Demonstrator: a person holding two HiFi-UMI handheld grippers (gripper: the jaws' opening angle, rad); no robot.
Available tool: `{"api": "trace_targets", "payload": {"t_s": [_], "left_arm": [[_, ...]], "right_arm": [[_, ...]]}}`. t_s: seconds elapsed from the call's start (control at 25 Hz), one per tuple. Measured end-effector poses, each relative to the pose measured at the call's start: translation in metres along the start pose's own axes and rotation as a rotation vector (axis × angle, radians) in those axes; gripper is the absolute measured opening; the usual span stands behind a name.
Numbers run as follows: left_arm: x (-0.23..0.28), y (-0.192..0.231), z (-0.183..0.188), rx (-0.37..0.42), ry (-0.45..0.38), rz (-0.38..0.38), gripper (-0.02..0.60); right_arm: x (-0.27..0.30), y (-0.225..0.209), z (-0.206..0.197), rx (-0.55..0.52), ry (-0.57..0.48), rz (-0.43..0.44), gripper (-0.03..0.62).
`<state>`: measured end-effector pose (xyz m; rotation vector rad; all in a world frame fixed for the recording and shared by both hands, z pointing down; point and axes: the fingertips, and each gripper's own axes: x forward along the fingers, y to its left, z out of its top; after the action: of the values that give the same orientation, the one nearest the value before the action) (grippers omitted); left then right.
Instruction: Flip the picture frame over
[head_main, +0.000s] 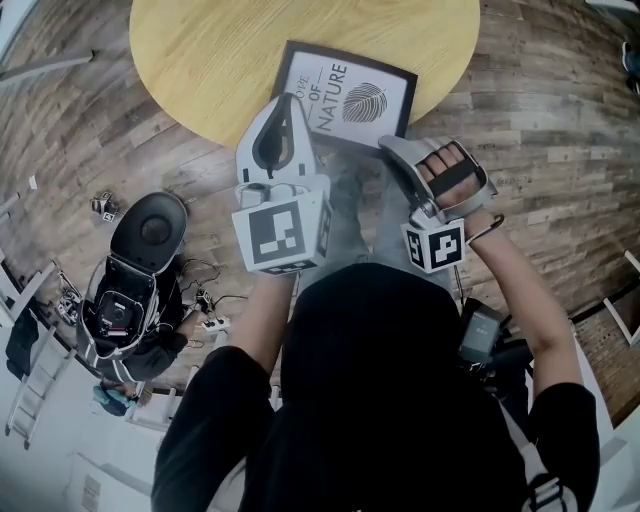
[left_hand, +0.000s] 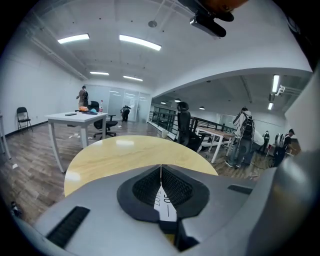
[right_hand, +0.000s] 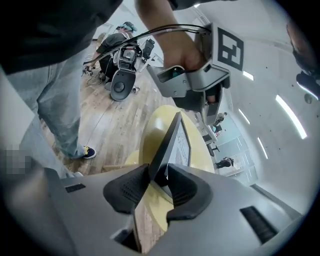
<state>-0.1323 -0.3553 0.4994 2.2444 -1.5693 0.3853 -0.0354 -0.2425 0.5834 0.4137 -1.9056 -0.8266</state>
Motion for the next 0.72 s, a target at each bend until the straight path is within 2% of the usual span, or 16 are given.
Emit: {"api": "trace_targets", "payload": {"t_s": [0.2, 0.32, 0.72], "left_arm": [[-0.015, 0.022, 0.026, -0.036, -0.056, 0.078, 0.024], [-0.018, 0.032, 0.045, -0.025, -0.117, 0.080, 0.023], [-0.020, 0.045, 0.065, -0.020, -0.151, 0.104, 0.023]], "right_arm": [[-0.003, -0.035, 0.012, 0.118, -0.032, -0.051, 0.098], [0.000, -0.060, 0.016, 0.218, -0.047, -0.064, 0.089], [-0.003, -0.135, 0.021, 0.705, -0.148, -0.036, 0.080]]}}
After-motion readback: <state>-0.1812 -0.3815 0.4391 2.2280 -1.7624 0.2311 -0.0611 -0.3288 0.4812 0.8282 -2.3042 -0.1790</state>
